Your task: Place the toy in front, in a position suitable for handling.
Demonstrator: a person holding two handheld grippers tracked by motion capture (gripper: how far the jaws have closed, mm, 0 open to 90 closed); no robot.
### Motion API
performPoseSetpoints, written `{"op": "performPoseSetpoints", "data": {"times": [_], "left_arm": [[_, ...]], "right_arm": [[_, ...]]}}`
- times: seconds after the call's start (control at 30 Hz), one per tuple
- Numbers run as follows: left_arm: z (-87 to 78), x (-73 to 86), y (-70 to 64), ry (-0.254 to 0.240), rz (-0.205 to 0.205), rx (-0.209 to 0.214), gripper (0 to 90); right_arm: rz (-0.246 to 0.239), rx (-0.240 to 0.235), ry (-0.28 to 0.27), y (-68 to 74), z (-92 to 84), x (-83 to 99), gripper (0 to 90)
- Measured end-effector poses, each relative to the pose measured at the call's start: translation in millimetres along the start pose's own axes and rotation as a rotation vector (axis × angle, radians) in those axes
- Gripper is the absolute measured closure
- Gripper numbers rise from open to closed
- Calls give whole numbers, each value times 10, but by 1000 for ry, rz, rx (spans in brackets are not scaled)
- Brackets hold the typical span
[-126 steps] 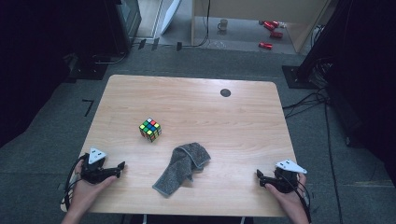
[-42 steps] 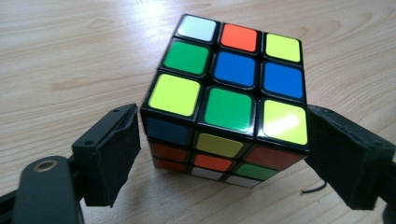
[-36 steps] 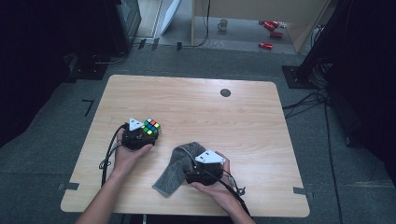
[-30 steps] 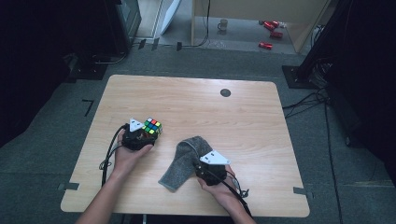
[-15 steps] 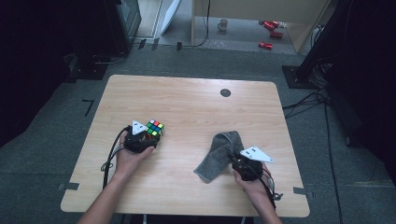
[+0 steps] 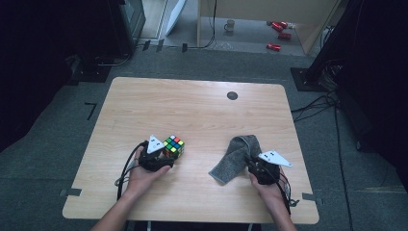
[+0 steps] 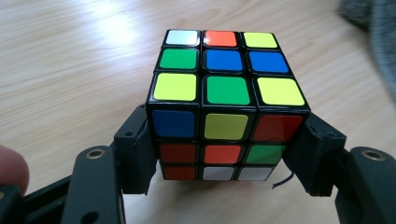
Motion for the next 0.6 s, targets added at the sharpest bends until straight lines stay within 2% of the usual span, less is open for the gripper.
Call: {"op": "performPoseSetpoints", "data": {"times": [0.1, 0.3, 0.4, 0.43, 0.47, 0.5, 0.53, 0.57, 0.6], "left_arm": [[-22, 16, -174, -1, 30, 18, 349], [-17, 96, -324, 24, 44, 49, 349], [-16, 128, -409, 25, 78, 49, 348], [-14, 129, -422, 24, 84, 49, 348], [-10, 132, -426, 24, 87, 50, 348], [6, 150, -435, 34, 78, 81, 336], [6, 150, -435, 34, 78, 81, 301], [7, 162, -436, 41, 80, 89, 301], [-18, 168, -423, 30, 87, 84, 232]], "right_arm": [[3, -7, 3, 9, 13, -5, 793], [-2, -6, 8, 0, 23, 6, 783], [1, -5, 11, -9, 26, 14, 753], [4, -13, 11, -17, 26, 19, 657], [4, -13, 11, -17, 26, 19, 657], [4, -16, 13, -18, 25, 20, 477], [4, -16, 13, -18, 25, 20, 477], [2, -12, 13, -18, 18, 18, 406], [-6, -14, 2, -16, -2, -2, 299]]}}
Point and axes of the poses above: each handheld gripper's, and its own axes: z roughly forward along the jaws, x roughly out of its underside, y roughly to its left, the point moved 7 cm from there along z, roughly forward along the jaws, and after that the axes turned 3 degrees about y, right-handed, at the moved point
